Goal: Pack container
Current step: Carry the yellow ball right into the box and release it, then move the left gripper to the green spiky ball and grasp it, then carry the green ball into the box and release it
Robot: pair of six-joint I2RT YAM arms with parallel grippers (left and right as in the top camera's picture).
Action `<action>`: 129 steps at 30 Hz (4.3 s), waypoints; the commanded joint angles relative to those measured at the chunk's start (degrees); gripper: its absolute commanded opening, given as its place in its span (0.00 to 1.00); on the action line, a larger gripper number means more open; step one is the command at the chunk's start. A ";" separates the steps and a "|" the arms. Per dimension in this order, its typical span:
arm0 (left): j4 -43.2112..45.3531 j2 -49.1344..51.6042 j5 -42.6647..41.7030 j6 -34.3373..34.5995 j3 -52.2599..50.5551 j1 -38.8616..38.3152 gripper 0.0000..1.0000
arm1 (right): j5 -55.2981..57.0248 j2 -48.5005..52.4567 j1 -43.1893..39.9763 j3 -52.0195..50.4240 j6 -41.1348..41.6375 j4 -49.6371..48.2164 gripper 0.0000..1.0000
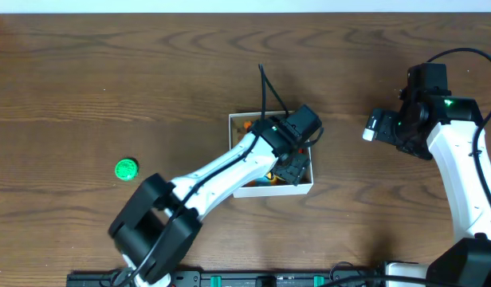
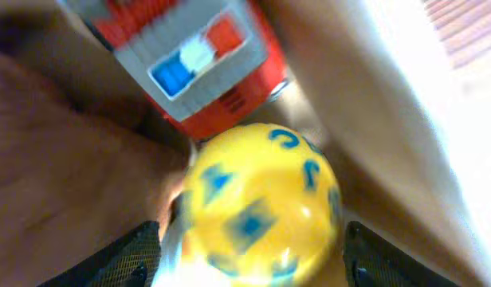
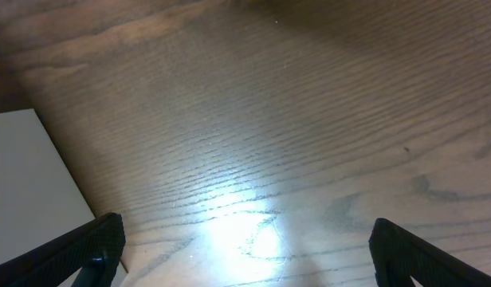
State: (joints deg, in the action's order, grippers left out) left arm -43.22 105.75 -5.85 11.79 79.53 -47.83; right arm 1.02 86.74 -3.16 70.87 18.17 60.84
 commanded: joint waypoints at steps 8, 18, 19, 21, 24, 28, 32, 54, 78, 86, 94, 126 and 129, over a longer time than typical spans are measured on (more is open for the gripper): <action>-5.18 -19.52 7.08 1.33 2.80 3.78 0.94 | 0.31 0.26 -0.20 0.24 -1.16 0.00 0.99; -19.15 -32.48 12.57 9.44 2.78 32.46 0.98 | 0.85 0.26 -0.22 0.24 -1.60 0.07 0.99; -19.87 -33.14 12.52 9.57 2.78 36.87 0.98 | 1.18 0.26 -0.20 0.24 -1.57 0.11 0.99; -20.59 -33.68 12.48 9.57 2.51 44.15 0.98 | 1.36 0.26 -0.22 0.24 -1.57 0.26 0.99; -20.81 -33.35 9.16 9.40 1.40 54.71 0.98 | 1.33 0.26 -0.20 0.24 -1.53 0.72 0.99; -20.61 -30.60 6.25 8.83 -0.87 63.25 0.98 | 1.33 0.26 -0.20 0.24 -1.53 0.92 0.99; -19.04 -26.08 6.23 7.93 -3.58 65.96 0.98 | 1.29 0.26 -0.20 0.24 -1.53 0.96 0.99; -9.31 4.48 -3.04 3.19 -9.20 65.99 0.98 | 1.33 0.26 -0.20 0.22 -1.55 0.48 0.99; -5.51 4.90 -3.82 3.28 -14.64 65.99 0.79 | 1.33 0.28 -0.20 0.22 -2.19 1.18 0.99; -5.60 4.90 -3.82 3.30 -14.64 65.99 0.62 | 1.33 0.26 -0.20 0.22 -2.21 1.55 0.99; -5.95 4.90 -3.82 3.30 -14.64 65.99 0.56 | 1.33 0.26 -0.20 0.22 -2.21 1.55 0.99; -19.67 -17.18 -3.56 3.06 8.11 31.36 0.06 | 1.33 0.28 -0.20 0.22 -2.19 0.22 0.99; -19.08 -16.76 -3.56 3.06 8.09 22.82 0.06 | 1.33 0.28 -0.20 0.22 -2.19 0.22 0.99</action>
State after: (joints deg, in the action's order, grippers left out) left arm -62.37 88.16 -9.10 15.57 87.48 -19.22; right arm 1.91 86.76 -3.16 70.87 16.88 61.04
